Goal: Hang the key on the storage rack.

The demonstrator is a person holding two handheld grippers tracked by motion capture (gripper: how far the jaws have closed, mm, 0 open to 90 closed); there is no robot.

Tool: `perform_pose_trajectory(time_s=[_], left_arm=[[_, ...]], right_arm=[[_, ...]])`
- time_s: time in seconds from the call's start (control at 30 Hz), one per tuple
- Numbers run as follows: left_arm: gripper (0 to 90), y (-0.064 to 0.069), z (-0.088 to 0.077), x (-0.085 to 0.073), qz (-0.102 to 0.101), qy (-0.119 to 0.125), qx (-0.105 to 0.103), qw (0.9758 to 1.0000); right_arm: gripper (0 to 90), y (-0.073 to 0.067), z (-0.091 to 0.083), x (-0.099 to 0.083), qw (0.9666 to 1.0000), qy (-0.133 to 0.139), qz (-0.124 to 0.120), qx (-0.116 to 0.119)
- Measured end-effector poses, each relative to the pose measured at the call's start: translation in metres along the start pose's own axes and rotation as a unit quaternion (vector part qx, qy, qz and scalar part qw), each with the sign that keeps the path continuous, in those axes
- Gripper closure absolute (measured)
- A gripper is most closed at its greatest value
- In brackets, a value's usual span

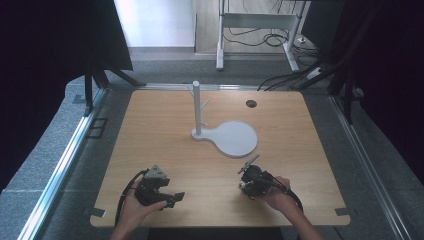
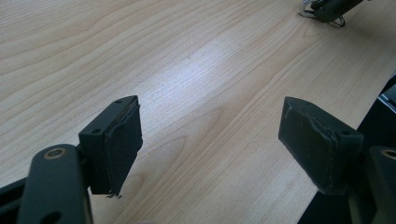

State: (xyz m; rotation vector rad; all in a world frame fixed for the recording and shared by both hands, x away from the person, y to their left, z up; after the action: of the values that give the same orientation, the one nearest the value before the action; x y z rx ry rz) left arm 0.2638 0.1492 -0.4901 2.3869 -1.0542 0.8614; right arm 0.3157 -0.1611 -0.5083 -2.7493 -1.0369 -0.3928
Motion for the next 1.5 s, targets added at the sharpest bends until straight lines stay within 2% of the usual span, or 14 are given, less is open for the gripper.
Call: perform_pose_trajectory(time_s=[0.33, 0.47, 0.6, 1.0, 1.37, 1.5], left_arm=[[22.1, 0.000, 0.000, 0.000, 0.000, 0.000, 0.001, 1.0000], [22.1, 0.000, -0.001, 0.000, 0.001, 0.001, 0.001, 1.0000], [22.1, -0.001, -0.002, 0.000, -0.001, 0.001, 0.002, 1.0000], [22.0, -0.001, -0.001, 0.000, -0.002, 0.000, 0.003, 1.0000], [22.0, -0.001, -0.001, 0.000, -0.001, -0.001, 0.003, 1.0000], [22.0, -0.001, -0.001, 0.000, -0.001, 0.000, 0.003, 1.0000]], right_arm=[[84.2, -0.002, 0.000, -0.001, 0.9999, 0.003, -0.008, -0.008], [84.3, -0.002, 0.000, 0.000, 0.9995, 0.007, -0.013, -0.029], [84.3, -0.003, -0.002, 0.002, 0.9994, 0.012, -0.016, -0.029], [84.1, 0.007, -0.014, 0.005, 0.9993, 0.029, -0.002, -0.023], [84.1, 0.013, -0.029, 0.011, 0.9980, 0.053, 0.002, -0.034], [84.4, 0.013, -0.029, 0.013, 0.9978, 0.055, -0.002, -0.039]])
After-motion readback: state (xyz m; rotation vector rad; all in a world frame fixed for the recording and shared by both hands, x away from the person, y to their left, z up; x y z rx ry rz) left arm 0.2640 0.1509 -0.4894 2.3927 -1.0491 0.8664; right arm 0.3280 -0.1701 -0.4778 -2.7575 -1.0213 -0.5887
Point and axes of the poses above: each handheld gripper's, and its own axes: z roughly forward along the jaws, x roughly out of its top, y roughly to its right, the point moved 3 cm from there along z, roughly forward along the jaws, and after that the axes turned 11 degrees about z, right-handed, at the moved point
